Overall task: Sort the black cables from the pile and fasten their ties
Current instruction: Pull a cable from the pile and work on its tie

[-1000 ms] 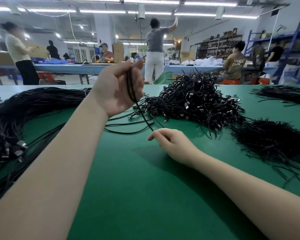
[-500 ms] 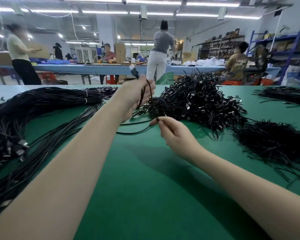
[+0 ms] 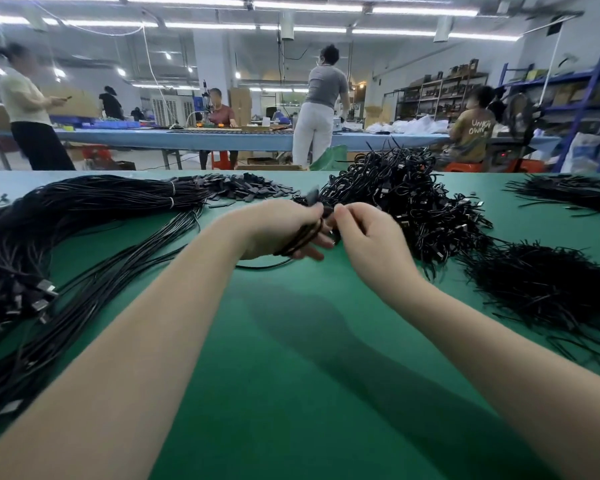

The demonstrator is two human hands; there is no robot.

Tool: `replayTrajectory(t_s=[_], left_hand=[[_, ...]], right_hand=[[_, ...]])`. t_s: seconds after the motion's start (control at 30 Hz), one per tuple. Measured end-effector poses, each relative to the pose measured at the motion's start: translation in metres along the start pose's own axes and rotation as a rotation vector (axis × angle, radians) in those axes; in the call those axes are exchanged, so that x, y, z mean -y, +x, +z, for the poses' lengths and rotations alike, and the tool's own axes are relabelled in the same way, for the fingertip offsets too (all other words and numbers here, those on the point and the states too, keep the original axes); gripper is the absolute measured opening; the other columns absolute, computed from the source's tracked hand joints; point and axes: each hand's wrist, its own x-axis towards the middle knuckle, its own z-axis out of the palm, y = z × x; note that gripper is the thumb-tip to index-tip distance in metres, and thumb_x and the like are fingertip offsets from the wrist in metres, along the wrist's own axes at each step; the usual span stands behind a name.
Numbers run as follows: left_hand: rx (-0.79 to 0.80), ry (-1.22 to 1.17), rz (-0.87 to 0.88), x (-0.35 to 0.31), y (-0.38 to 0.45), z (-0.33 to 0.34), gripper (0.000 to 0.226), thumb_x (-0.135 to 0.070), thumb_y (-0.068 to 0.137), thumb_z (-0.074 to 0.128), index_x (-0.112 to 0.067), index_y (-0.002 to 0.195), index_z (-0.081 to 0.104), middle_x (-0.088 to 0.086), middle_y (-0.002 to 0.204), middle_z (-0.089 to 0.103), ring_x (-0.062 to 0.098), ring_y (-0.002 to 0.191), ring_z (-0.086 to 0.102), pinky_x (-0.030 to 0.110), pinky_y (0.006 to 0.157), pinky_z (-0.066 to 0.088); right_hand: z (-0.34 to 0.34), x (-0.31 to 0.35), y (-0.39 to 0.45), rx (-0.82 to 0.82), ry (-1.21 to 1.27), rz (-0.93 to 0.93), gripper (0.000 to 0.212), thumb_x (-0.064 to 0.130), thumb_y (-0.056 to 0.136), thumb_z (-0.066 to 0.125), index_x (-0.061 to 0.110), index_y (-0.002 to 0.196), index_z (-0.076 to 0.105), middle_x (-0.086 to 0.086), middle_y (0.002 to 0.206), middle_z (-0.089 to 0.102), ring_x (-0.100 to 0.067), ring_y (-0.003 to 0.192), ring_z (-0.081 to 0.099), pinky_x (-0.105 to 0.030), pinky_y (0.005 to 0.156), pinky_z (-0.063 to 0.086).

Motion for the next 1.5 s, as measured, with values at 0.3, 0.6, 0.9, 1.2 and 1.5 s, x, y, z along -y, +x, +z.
replayTrajectory(t_s=[0.3, 0.6, 0.9, 1.2, 1.5], left_hand=[[-0.112, -0.745, 0.279, -0.007, 0.002, -0.006, 0.038, -0.035, 0.105, 0.032, -0.014, 0.098, 0.063, -0.007, 0.066, 0.063, 0.012, 0.071, 0.067, 0.022, 0.065, 0.053], [-0.001, -0.769, 0.222, 0.004, 0.012, 0.012, 0.029, -0.029, 0.105, 0.033, -0.019, 0.081, 0.046, -0.012, 0.055, 0.038, 0.001, 0.042, 0.028, 0.014, 0.041, 0.021], [-0.13, -0.395, 0.07, 0.028, 0.024, 0.022, 0.03, -0.036, 0.102, 0.043, -0.02, 0.08, 0.056, -0.006, 0.069, 0.054, 0.008, 0.057, 0.054, 0.024, 0.062, 0.041], [-0.127, -0.615, 0.139, 0.029, 0.029, 0.031, 0.026, -0.028, 0.101, 0.045, -0.016, 0.083, 0.059, 0.0, 0.088, 0.068, 0.017, 0.082, 0.06, 0.03, 0.084, 0.049], [-0.278, -0.364, 0.167, 0.041, 0.039, 0.043, 0.03, -0.032, 0.101, 0.045, -0.023, 0.078, 0.062, -0.009, 0.078, 0.061, 0.008, 0.066, 0.054, 0.021, 0.065, 0.046]], right_hand=[[0.016, -0.009, -0.02, 0.326, 0.316, 0.191, 0.03, 0.027, 0.1, 0.045, 0.023, 0.08, 0.067, 0.009, 0.061, 0.063, -0.007, 0.062, 0.06, -0.019, 0.062, 0.047], [0.007, -0.026, -0.012, 0.291, 0.638, 0.532, 0.028, 0.038, 0.1, 0.044, 0.021, 0.099, 0.066, -0.004, 0.088, 0.074, -0.015, 0.073, 0.068, -0.026, 0.07, 0.053], [0.012, -0.04, -0.015, 0.243, 0.629, 0.612, 0.015, 0.021, 0.096, 0.056, 0.016, 0.089, 0.068, 0.005, 0.066, 0.068, -0.009, 0.051, 0.059, -0.026, 0.061, 0.055], [0.014, -0.036, -0.017, 0.298, 0.596, 0.544, 0.029, 0.038, 0.098, 0.049, 0.017, 0.085, 0.065, 0.008, 0.07, 0.067, -0.01, 0.057, 0.059, -0.025, 0.061, 0.05], [0.015, -0.034, -0.022, 0.374, 0.095, 0.201, 0.033, 0.038, 0.096, 0.051, 0.01, 0.079, 0.054, 0.0, 0.064, 0.047, -0.016, 0.061, 0.048, -0.031, 0.059, 0.037]])
